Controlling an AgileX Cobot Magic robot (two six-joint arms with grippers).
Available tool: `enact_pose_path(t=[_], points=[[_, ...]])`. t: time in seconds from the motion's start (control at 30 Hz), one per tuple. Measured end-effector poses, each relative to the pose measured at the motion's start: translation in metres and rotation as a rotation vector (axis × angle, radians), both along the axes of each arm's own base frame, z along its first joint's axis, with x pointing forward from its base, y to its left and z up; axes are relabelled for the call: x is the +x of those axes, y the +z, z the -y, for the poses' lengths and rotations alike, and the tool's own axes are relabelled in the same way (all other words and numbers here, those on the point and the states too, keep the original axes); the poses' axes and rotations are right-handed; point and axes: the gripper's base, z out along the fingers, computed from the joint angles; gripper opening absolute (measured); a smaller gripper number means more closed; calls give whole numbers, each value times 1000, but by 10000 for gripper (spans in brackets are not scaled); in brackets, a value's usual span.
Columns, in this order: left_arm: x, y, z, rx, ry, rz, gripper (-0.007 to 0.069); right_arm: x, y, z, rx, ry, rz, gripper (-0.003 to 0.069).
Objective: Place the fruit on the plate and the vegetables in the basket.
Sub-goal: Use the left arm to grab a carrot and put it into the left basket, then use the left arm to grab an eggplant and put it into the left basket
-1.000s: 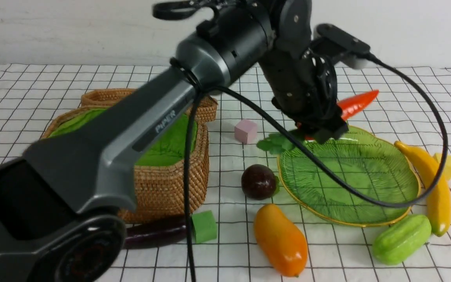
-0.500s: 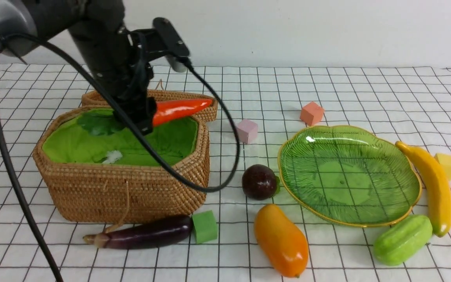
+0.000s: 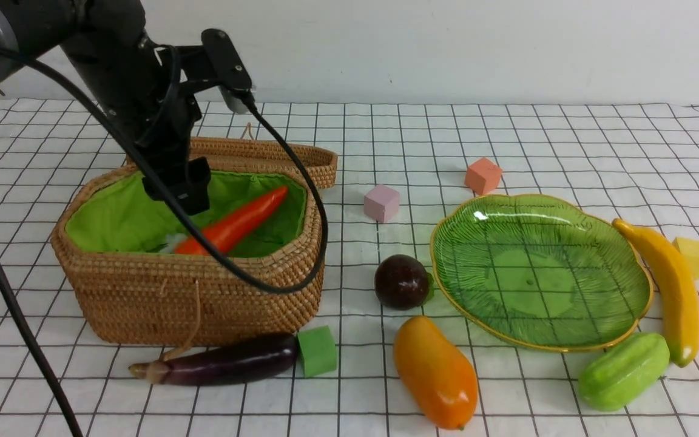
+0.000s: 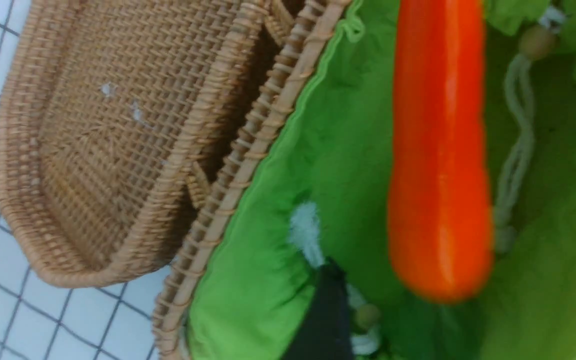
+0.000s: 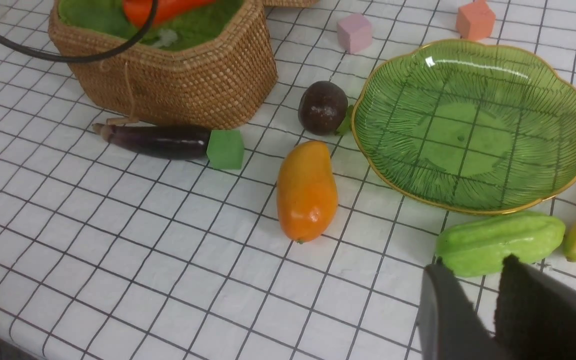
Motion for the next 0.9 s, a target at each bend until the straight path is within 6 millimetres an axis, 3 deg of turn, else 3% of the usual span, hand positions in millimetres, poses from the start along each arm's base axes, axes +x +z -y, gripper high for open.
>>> enact_pose_path(t=[0.07, 0.1, 0.2, 0.23, 0.27, 0.3, 0.33, 0.37, 0.4, 0.5, 0.57, 0.6, 0.63, 0.7, 0.73, 0.77, 0.8, 0.9], points=[[-7, 11, 3, -62, 22, 2, 654, 1, 1, 0, 4, -4, 11, 188], [-20, 31, 5, -151, 46, 21, 621, 1, 2, 0, 8, -6, 20, 189], [-41, 57, 10, -229, 53, 39, 514, 1, 2, 0, 9, -8, 25, 192], [-58, 75, 15, -259, 44, 65, 373, 1, 2, 0, 9, -8, 25, 194], [-63, 80, 16, -266, 38, 73, 332, 1, 2, 0, 10, -7, 25, 194], [-81, 95, 23, -291, 28, 96, 176, 1, 2, 0, 10, -7, 25, 194], [-98, 104, 30, -311, 24, 105, 71, 1, 2, 0, 14, -6, 27, 195], [-98, 104, 30, -311, 30, 105, 58, 1, 2, 0, 14, -6, 27, 195], [-117, 102, 37, -297, 21, 91, -8, 1, 3, 0, 15, -7, 29, 195], [-143, 77, 44, -234, 36, 10, -13, 1, 3, 0, 15, -7, 29, 195], [-157, 43, 42, -163, 65, -86, -13, 1, 3, 0, 15, -7, 29, 197], [-160, 35, 41, -148, 69, -106, -13, 1, 3, 0, 15, -7, 29, 197], [-172, -6, 34, -84, 90, -195, -13, 1, 3, 0, 15, -7, 29, 197], [-175, -23, 32, -70, 94, -209, -13, 2, 3, 0, 16, -7, 30, 197], [-178, -46, 29, -64, 93, -199, -13, 2, 3, 0, 17, -7, 30, 197], [-177, -46, 30, -71, 91, -186, -13, 2, 3, 0, 17, -7, 30, 197], [-178, -64, 28, -76, 83, -158, -12, 2, 3, 0, 18, -6, 30, 197], [-176, -87, 28, -109, 40, -49, 39, 2, 3, 0, 18, -6, 30, 197]])
